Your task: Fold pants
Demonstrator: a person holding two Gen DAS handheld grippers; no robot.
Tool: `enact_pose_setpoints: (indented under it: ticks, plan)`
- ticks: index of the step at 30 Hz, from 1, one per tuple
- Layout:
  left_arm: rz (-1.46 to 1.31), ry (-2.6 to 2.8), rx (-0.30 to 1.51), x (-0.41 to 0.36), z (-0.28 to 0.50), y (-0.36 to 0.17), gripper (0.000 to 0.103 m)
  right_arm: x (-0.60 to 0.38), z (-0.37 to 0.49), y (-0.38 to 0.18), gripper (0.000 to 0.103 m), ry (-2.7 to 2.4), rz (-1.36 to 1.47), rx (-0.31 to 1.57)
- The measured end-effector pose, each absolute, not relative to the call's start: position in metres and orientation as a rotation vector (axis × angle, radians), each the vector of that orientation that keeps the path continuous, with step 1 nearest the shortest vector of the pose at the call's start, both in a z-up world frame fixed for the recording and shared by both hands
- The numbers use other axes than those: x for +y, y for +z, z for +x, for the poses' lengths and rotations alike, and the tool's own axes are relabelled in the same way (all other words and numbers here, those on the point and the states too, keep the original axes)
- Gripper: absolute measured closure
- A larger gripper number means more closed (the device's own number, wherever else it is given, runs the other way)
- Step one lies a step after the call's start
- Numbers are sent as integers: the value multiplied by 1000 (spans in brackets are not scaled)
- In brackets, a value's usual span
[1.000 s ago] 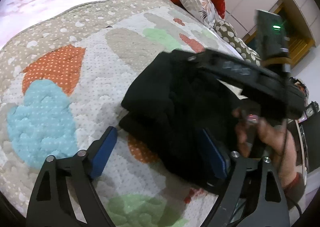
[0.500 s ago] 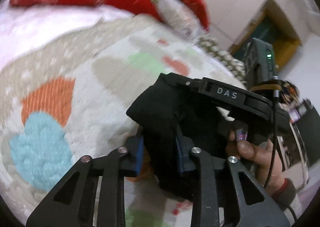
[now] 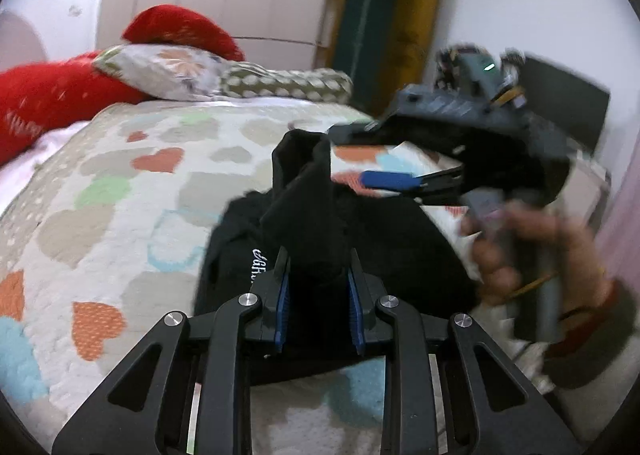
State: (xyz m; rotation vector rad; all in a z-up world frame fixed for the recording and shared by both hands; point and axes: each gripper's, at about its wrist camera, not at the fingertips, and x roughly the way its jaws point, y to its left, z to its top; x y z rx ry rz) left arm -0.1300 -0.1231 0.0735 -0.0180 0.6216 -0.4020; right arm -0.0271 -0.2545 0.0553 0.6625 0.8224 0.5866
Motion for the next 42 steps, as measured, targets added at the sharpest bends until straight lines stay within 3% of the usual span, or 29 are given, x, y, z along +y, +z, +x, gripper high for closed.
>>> enact_pose_setpoints:
  ticks: [8, 15, 16, 17, 21, 23, 24, 26, 32, 34, 35, 37, 42]
  plan:
    - [77, -406, 631, -146, -133, 59, 80, -245, -40, 47, 25, 671, 768, 897]
    - [187, -395, 617, -157, -146, 55, 80, -206, -38, 33, 25, 695, 672, 996]
    - [191, -397, 618, -157, -147, 55, 80, -198, -38, 32, 41, 694, 599, 1010]
    - [194, -400, 626, -155, -148, 56, 80, -194, -40, 32, 63, 689, 540, 1002]
    - [116, -502, 656, -140, -145, 72, 78, -214, -47, 45, 78, 678, 515, 917]
    - [62, -549, 624, -128, -145, 89, 70, -235, -50, 62, 83, 647, 494, 848]
    - [43, -552, 600, -122, -146, 98, 64, -246, -50, 71, 84, 617, 473, 818]
    - [2, -536, 565, -112, -143, 109, 38, -266, -50, 80, 84, 554, 440, 794]
    - [18, -409, 646, -116, -102, 88, 37, -301, -39, 36, 84, 352, 389, 922]
    - [58, -382, 706, -125, -88, 73, 37, -312, -38, 26, 76, 328, 428, 949]
    - [65, -374, 736, -129, -81, 67, 37, -318, -40, 27, 70, 308, 430, 942]
    - [41, -363, 766, -128, -79, 63, 37, -333, -50, 40, 67, 235, 405, 903]
    - [25, -321, 783, -133, -58, 68, 37, -335, -66, 80, 67, 313, 377, 796]
